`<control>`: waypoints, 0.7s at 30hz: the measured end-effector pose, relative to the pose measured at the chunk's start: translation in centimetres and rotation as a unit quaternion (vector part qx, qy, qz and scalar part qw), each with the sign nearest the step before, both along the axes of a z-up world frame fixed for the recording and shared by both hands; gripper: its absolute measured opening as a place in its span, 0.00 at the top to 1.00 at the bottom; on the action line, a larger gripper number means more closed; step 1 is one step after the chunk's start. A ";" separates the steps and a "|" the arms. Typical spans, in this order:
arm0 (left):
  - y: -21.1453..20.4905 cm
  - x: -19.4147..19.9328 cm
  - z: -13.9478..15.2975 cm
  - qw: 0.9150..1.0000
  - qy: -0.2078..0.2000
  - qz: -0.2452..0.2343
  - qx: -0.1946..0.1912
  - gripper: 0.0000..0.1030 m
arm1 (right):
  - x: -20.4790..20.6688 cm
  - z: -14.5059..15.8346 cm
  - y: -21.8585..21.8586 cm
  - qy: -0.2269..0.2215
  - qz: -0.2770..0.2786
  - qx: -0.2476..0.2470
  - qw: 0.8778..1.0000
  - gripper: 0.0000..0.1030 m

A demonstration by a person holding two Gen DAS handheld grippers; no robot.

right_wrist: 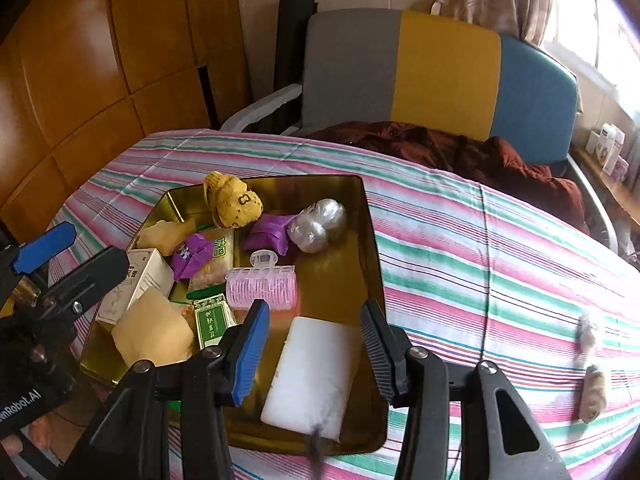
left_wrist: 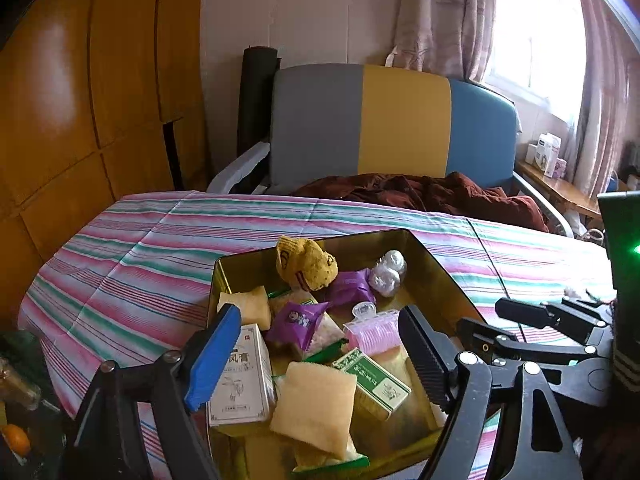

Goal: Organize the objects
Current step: 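Carry the purple packet and white wrapped item into the gold tray and release, then move both tools from the tray toward the remaining white wrapped item and sock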

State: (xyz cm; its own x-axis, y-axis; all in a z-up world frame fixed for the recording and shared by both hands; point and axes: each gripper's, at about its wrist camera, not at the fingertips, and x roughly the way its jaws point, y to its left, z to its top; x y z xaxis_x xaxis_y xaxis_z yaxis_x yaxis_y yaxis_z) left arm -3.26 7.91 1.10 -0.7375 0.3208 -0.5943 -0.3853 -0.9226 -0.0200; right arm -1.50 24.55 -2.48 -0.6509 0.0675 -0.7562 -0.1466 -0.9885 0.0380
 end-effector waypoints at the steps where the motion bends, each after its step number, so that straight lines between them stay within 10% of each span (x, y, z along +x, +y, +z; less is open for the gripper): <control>1: 0.1 0.2 -0.1 1.000 0.000 -0.002 -0.001 0.20 | 0.2 0.1 0.0 0.001 -0.002 0.002 1.000 0.53; 21: 2.3 3.1 -0.6 0.999 -0.001 -0.051 -0.020 0.20 | 3.7 0.4 2.8 0.011 -0.053 0.012 0.998 0.53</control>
State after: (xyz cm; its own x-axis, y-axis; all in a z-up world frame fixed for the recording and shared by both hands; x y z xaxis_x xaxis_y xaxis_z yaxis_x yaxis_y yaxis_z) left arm -0.13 10.23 0.47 -0.7019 0.3691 -0.6092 -0.4764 -0.8791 0.0163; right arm 2.18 27.37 -2.13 -0.6552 0.1551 -0.7394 -0.2493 -0.9683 0.0178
